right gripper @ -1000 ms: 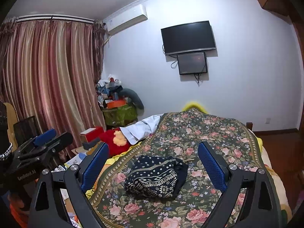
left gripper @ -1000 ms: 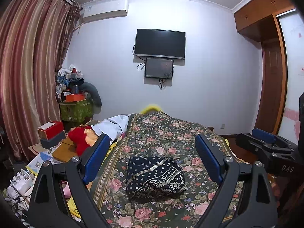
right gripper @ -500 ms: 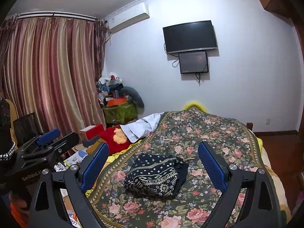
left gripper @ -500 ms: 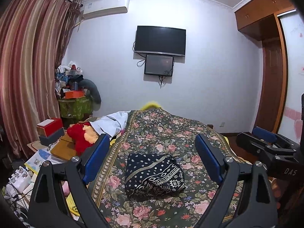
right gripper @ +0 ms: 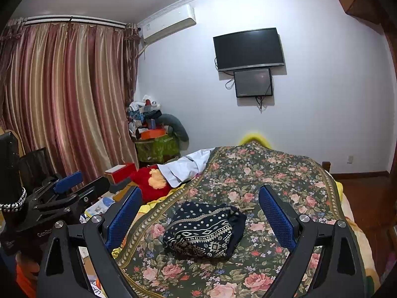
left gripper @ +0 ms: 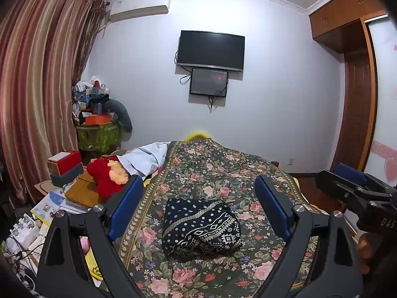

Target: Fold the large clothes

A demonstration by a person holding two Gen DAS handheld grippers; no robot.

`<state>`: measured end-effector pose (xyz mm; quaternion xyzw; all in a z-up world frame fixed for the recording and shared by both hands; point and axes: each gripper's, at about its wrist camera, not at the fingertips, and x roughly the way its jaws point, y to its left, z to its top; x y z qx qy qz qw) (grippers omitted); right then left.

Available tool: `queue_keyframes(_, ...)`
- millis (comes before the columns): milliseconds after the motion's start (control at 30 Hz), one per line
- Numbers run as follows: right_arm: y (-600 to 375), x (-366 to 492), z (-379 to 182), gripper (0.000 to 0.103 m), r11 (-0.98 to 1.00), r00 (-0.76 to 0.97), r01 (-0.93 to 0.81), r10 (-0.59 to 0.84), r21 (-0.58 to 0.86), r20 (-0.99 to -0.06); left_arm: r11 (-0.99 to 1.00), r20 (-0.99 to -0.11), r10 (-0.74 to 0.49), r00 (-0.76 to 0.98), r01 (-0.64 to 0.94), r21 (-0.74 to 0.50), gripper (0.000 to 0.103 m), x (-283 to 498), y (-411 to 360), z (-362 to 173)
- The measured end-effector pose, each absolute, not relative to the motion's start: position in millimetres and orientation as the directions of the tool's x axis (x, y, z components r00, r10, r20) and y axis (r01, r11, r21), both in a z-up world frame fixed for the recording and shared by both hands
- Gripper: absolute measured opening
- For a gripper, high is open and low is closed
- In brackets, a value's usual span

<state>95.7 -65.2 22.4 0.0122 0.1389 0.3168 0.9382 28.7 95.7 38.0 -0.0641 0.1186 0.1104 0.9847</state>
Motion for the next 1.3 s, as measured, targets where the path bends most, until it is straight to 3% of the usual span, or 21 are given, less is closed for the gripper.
queue_keyframes(1300,-62.6,95.4,24.3,0.095,0.8,0.763,-0.589,0.597,0.115,-0.247,0.975,-0.264,0.153,0.952,-0.19,-0.119,0.092,34.1,96.8,36.5)
